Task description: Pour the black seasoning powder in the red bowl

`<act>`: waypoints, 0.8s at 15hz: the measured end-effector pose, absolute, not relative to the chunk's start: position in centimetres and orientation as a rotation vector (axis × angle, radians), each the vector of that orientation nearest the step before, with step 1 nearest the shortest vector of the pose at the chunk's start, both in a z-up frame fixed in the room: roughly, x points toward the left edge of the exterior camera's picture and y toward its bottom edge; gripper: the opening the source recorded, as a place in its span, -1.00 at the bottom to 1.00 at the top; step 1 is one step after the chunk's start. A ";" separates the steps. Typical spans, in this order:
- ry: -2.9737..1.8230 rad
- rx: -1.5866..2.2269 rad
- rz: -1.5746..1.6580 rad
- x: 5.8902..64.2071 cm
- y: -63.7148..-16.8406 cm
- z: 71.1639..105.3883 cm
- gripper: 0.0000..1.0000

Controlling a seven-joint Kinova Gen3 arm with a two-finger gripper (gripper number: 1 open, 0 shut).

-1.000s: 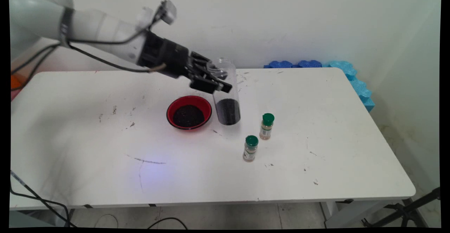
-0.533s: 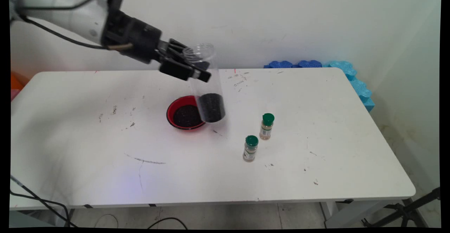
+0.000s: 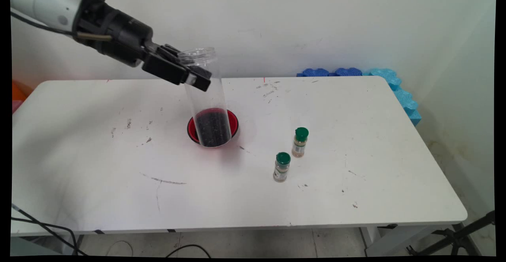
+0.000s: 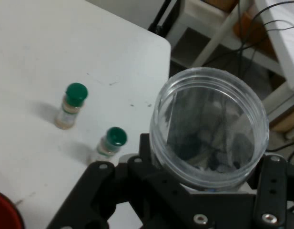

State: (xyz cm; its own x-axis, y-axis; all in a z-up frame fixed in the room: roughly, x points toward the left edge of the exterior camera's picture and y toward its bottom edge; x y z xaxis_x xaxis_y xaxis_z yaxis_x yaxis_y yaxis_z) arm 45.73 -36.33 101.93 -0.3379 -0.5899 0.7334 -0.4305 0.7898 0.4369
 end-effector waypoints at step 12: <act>-1.952 1.054 -0.400 47.8 -37.3 98.9 -1.00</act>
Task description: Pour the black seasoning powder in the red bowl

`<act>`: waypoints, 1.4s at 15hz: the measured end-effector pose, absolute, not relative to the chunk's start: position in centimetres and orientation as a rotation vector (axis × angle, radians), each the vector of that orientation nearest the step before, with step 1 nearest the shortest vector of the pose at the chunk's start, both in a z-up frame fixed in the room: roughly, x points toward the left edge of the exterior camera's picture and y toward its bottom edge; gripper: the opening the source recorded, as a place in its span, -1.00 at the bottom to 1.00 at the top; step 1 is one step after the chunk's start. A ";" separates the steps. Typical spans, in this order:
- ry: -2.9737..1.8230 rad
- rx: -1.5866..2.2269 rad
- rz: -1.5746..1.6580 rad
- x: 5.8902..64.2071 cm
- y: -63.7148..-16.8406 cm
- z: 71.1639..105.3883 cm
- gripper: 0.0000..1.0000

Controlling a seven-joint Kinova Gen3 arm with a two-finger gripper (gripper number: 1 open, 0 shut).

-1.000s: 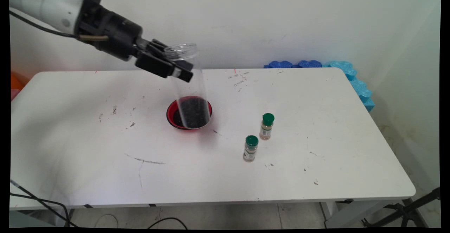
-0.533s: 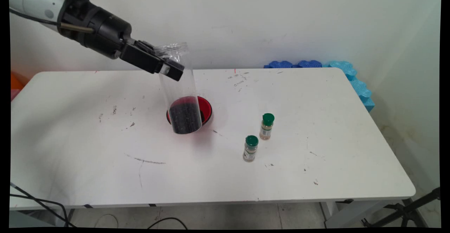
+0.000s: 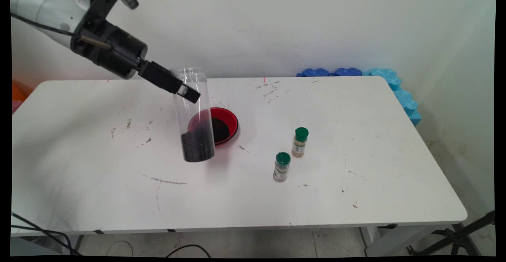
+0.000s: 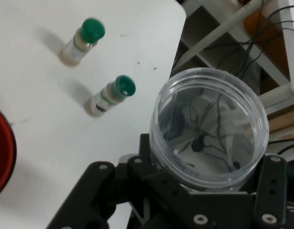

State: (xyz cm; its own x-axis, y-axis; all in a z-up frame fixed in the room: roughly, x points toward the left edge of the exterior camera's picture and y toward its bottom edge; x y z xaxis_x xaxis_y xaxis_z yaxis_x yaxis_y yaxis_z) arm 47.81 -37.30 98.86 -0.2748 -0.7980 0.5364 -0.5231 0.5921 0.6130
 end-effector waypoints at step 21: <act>-1.599 1.655 -0.749 49.6 -41.2 90.2 -1.00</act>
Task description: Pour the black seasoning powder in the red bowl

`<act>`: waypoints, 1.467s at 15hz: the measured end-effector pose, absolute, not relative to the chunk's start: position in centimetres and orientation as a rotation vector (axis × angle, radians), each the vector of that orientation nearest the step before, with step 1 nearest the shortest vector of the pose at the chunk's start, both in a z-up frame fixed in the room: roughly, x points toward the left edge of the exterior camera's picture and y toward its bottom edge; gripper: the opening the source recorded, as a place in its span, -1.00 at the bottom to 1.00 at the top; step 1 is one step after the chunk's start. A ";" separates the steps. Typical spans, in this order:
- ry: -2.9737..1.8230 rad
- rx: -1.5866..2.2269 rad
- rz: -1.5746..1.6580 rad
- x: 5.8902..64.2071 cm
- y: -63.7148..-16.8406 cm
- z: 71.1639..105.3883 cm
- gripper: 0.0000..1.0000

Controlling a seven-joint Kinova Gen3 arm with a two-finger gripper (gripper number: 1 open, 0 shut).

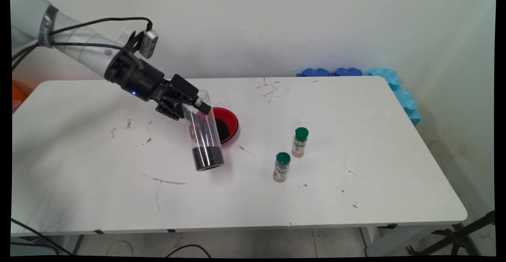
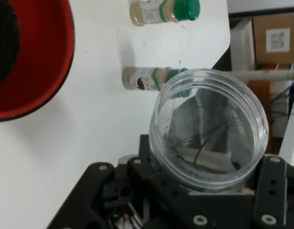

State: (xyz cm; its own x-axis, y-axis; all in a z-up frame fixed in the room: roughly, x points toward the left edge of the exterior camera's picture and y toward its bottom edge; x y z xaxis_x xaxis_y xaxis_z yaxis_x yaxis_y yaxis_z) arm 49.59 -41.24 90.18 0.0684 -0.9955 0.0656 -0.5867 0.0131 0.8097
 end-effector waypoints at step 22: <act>-1.020 2.065 -1.117 50.5 -42.7 87.1 -1.00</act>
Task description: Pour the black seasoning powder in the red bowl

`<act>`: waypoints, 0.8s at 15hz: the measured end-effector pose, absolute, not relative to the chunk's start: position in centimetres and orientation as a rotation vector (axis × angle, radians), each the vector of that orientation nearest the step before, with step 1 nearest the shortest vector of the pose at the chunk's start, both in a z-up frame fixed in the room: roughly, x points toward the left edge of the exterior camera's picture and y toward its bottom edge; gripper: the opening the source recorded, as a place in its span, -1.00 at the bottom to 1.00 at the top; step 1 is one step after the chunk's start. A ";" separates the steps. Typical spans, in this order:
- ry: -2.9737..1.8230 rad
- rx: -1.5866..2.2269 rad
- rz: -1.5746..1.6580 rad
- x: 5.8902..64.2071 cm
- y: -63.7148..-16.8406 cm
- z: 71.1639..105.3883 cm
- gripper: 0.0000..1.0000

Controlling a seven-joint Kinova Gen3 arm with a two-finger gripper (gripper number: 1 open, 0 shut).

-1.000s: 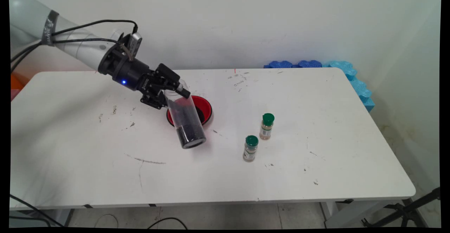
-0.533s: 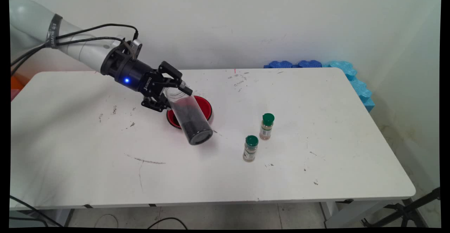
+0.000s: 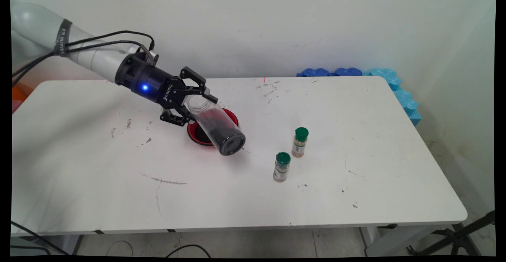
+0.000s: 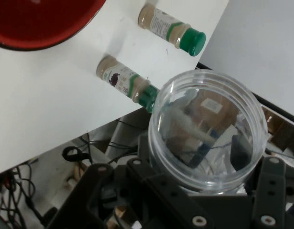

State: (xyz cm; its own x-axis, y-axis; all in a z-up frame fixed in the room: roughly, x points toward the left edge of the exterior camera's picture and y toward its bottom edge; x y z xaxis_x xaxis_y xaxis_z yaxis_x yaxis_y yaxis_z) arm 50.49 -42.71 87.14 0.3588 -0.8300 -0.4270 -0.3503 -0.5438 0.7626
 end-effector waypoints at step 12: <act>-0.736 2.160 -1.243 51.0 -43.8 86.4 -1.00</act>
